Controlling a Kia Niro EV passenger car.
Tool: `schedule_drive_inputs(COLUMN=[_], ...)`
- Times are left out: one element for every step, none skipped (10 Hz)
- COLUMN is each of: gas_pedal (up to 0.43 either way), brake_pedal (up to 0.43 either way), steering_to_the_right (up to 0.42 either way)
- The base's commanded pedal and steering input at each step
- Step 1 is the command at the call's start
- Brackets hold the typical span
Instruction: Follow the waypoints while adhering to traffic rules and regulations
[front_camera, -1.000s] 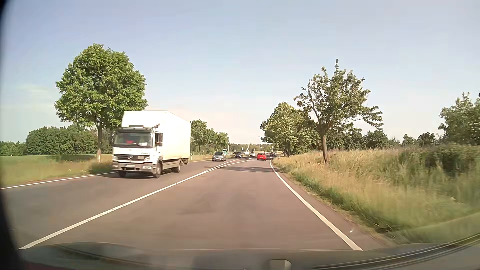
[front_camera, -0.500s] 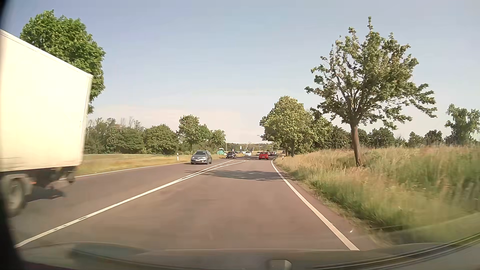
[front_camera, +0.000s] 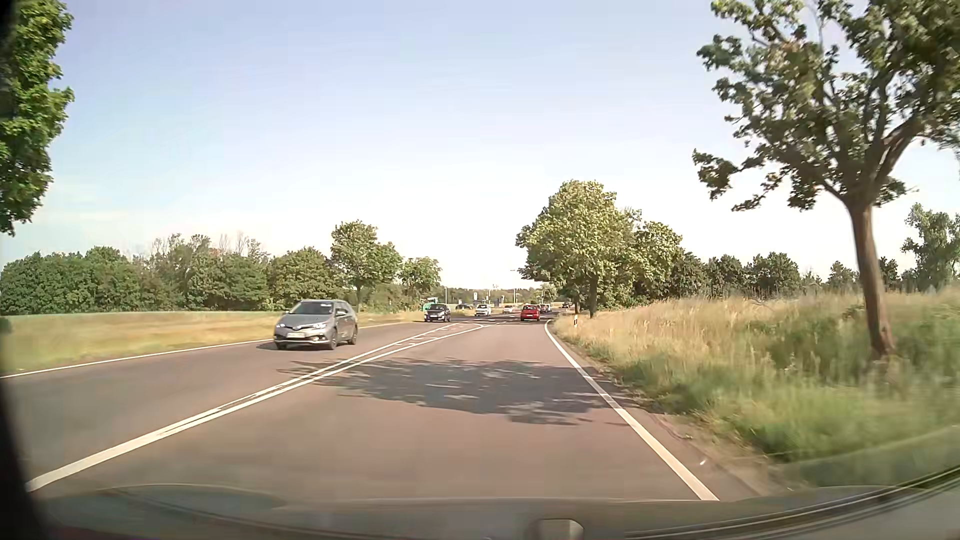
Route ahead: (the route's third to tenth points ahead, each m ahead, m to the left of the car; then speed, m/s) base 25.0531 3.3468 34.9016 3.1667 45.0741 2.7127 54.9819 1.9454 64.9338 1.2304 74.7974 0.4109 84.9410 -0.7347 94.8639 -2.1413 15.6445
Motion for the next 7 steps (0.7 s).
schedule_drive_inputs(gas_pedal=[0.008,0.008,0.008,0.008,0.008,0.008,0.008], brake_pedal=[0.030,0.030,0.030,0.030,0.030,0.030,0.030], steering_to_the_right=[0.005,0.005,0.005,0.005,0.005,0.005,0.005])
